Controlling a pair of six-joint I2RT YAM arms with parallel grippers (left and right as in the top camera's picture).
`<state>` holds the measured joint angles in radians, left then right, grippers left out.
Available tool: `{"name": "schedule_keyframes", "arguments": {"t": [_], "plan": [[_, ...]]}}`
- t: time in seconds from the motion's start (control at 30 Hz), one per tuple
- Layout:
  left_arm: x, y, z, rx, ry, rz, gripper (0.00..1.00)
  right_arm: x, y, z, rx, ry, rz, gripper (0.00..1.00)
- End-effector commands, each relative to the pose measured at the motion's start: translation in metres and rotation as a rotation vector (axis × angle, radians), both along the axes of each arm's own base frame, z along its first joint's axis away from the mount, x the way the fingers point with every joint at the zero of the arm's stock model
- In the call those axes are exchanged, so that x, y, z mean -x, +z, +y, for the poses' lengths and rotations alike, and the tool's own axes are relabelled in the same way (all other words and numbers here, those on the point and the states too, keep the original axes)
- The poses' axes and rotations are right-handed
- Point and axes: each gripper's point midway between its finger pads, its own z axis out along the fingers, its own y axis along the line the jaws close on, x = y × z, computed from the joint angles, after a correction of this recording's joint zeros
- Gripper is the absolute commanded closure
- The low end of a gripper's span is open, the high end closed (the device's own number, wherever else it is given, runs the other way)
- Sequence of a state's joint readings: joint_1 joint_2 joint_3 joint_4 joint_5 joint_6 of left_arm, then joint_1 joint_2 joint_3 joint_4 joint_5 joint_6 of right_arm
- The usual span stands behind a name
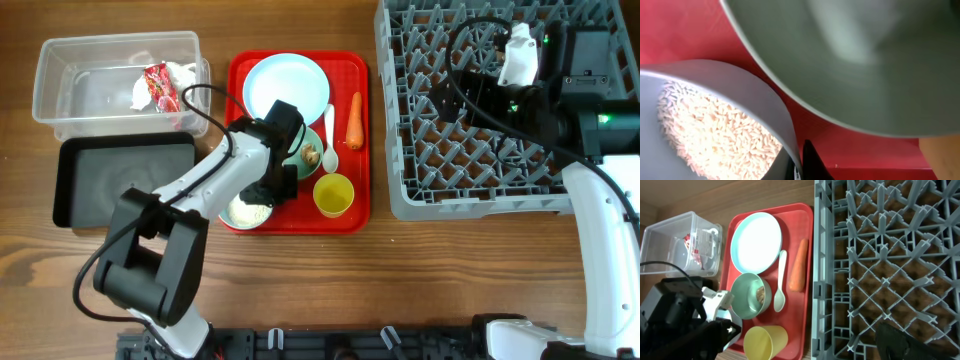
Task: Sort waste into correct bins and load items into the dishwasher rack
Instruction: 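Grasp the light-blue bowl of rice with the left gripper, then tip the light-blue bowl over the black tray to pour out rice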
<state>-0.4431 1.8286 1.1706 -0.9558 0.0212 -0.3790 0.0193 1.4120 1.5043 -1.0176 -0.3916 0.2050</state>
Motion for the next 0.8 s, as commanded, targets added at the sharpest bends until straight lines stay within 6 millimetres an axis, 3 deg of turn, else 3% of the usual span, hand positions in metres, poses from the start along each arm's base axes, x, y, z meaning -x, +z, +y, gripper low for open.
{"name": "schedule_keyframes", "arguments": {"t": [0.0, 0.13, 0.33, 0.47, 0.57, 0.77], "plan": [[0.002, 0.002, 0.000, 0.008, -0.006, 0.010, 0.96, -0.002, 0.003, 0.000, 0.004, -0.006, -0.005, 0.00], [0.004, 0.021, 0.002, -0.007, -0.001, 0.044, 0.96, -0.004, 0.004, 0.001, 0.004, -0.005, -0.015, 0.00], [-0.016, 0.067, 0.002, 0.006, -0.007, -0.001, 0.96, -0.004, 0.004, 0.001, 0.004, -0.006, -0.016, 0.00], [-0.026, 0.090, 0.012, 0.023, 0.036, -0.030, 0.96, -0.004, 0.004, 0.001, 0.004, -0.006, -0.016, 0.00], [-0.031, 0.106, 0.032, 0.056, 0.070, -0.042, 0.96, -0.005, 0.005, 0.001, 0.003, -0.006, -0.019, 0.00], [-0.054, 0.123, 0.096, 0.268, 0.266, -0.091, 0.96, -0.005, 0.005, 0.001, 0.003, -0.006, -0.022, 0.00]]}}
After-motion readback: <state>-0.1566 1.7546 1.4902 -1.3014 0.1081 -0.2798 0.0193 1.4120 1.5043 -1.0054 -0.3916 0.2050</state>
